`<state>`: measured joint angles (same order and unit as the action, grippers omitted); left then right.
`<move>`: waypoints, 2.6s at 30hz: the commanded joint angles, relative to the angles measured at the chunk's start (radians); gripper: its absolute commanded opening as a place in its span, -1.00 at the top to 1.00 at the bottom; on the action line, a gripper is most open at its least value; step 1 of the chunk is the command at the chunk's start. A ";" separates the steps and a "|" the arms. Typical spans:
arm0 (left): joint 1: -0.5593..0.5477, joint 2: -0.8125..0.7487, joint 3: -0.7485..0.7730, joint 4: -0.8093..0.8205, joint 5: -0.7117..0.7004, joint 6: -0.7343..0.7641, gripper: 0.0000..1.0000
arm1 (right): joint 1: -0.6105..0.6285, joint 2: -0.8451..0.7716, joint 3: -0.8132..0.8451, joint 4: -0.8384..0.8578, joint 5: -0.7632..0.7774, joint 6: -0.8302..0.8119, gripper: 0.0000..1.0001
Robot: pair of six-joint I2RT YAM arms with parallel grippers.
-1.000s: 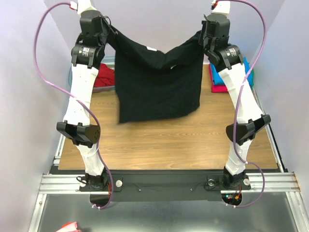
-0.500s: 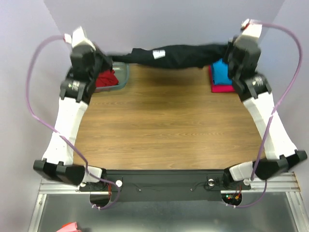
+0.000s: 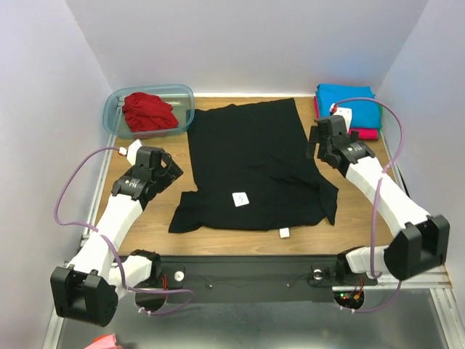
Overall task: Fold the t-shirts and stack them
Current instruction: Flatten the tshirt out
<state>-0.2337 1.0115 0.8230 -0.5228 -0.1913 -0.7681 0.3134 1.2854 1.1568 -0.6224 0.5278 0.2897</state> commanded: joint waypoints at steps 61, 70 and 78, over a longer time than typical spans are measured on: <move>-0.375 0.798 0.554 0.420 0.264 0.245 -0.97 | 0.619 -0.193 -0.370 0.414 -0.307 0.416 -1.00; -0.533 0.446 -0.057 0.530 0.135 -0.040 -0.97 | 0.098 0.049 -0.309 0.349 -0.334 0.359 -1.00; -0.491 0.628 0.050 0.408 0.047 -0.011 -0.97 | 0.058 0.387 -0.161 0.357 -0.290 0.312 -1.00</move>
<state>-0.7563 1.5497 0.8230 -0.0532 -0.0700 -0.7845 0.3656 1.6455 0.9489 -0.2626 0.2226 0.6281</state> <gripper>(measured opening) 0.985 0.995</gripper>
